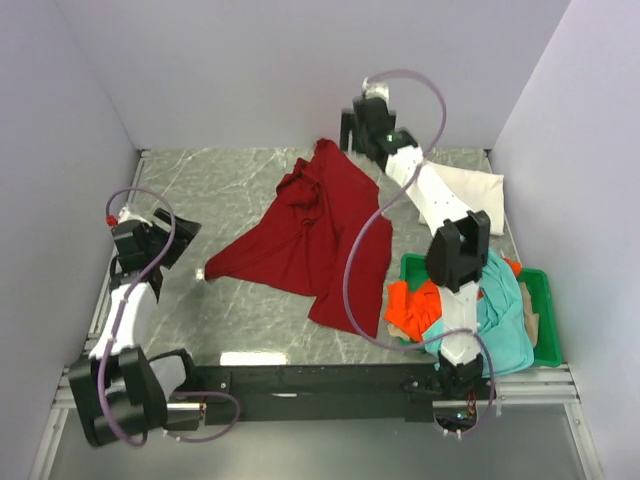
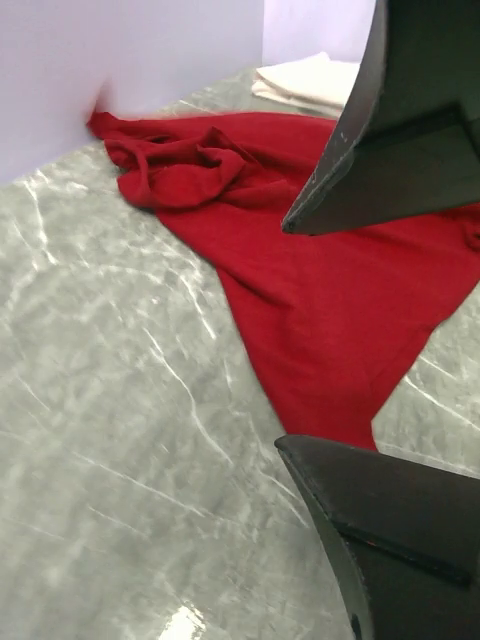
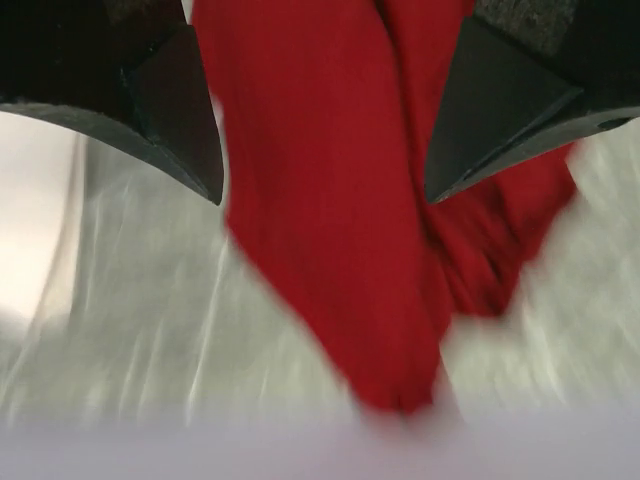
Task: Fold and stack the t-shirts
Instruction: Flatten the tshirt out
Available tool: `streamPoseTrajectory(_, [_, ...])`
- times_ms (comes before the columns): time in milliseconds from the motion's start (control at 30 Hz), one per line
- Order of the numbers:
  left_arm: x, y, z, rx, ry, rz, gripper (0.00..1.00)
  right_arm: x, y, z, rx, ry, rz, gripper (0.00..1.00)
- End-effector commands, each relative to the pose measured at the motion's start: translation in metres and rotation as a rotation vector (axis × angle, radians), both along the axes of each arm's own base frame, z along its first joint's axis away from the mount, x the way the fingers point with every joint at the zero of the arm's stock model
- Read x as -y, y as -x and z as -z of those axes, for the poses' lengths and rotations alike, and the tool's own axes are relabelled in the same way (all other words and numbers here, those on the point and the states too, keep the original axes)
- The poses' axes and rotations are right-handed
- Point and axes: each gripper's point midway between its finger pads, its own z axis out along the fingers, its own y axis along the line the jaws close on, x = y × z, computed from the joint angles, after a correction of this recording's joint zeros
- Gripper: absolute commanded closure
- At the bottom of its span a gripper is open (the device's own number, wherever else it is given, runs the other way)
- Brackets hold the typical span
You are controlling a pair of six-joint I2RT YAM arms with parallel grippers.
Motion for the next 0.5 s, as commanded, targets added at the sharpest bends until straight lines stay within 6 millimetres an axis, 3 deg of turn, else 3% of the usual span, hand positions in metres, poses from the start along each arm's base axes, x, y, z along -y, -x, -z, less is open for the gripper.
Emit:
streamPoseTrajectory(0, [-0.012,-0.001,-0.026,0.057,-0.163,-0.072,0.14,0.001,0.060,-0.053,0.079,-0.159,-0.078,0.13])
streamPoseTrajectory(33, [-0.003,0.001,-0.024,0.045,-0.182,-0.051,0.17,-0.005,0.066,-0.057,0.121,-0.209,-0.104,0.13])
streamPoseTrajectory(67, [0.001,0.003,-0.022,0.035,-0.211,-0.046,0.18,-0.008,0.083,-0.016,0.040,-0.235,-0.117,0.13])
streamPoseTrajectory(100, [-0.002,0.008,-0.014,-0.015,-0.251,-0.075,0.19,-0.015,0.103,-0.029,0.056,-0.285,-0.171,0.13])
streamPoseTrajectory(133, [0.014,0.010,-0.009,-0.031,-0.287,-0.044,0.21,-0.019,0.115,-0.025,0.045,-0.331,-0.177,0.14])
streamPoseTrajectory(167, [0.018,0.012,-0.004,-0.049,-0.315,-0.037,0.22,-0.020,0.130,0.004,-0.019,-0.333,-0.179,0.15])
streamPoseTrajectory(200, [0.017,0.016,0.002,-0.076,-0.359,-0.063,0.24,-0.030,0.149,0.000,-0.024,-0.367,-0.225,0.17])
streamPoseTrajectory(233, [0.029,0.021,0.009,-0.099,-0.381,-0.024,0.26,-0.035,0.159,0.005,-0.028,-0.384,-0.243,0.18])
streamPoseTrajectory(267, [0.031,0.024,0.015,-0.125,-0.404,-0.018,0.27,-0.038,0.174,0.028,-0.080,-0.393,-0.243,0.18])
streamPoseTrajectory(300, [0.034,0.026,0.017,-0.135,-0.421,-0.014,0.28,-0.049,0.190,0.028,-0.086,-0.408,-0.276,0.19])
streamPoseTrajectory(333, [0.040,0.029,0.023,-0.161,-0.453,0.006,0.30,-0.051,0.203,0.046,-0.129,-0.412,-0.270,0.20])
streamPoseTrajectory(433, [0.061,0.029,0.024,-0.174,-0.508,0.077,0.31,-0.070,0.236,0.064,-0.183,-0.408,-0.308,0.22])
streamPoseTrajectory(467, [0.066,0.030,0.030,-0.205,-0.530,0.101,0.31,-0.073,0.247,0.080,-0.221,-0.398,-0.312,0.23])
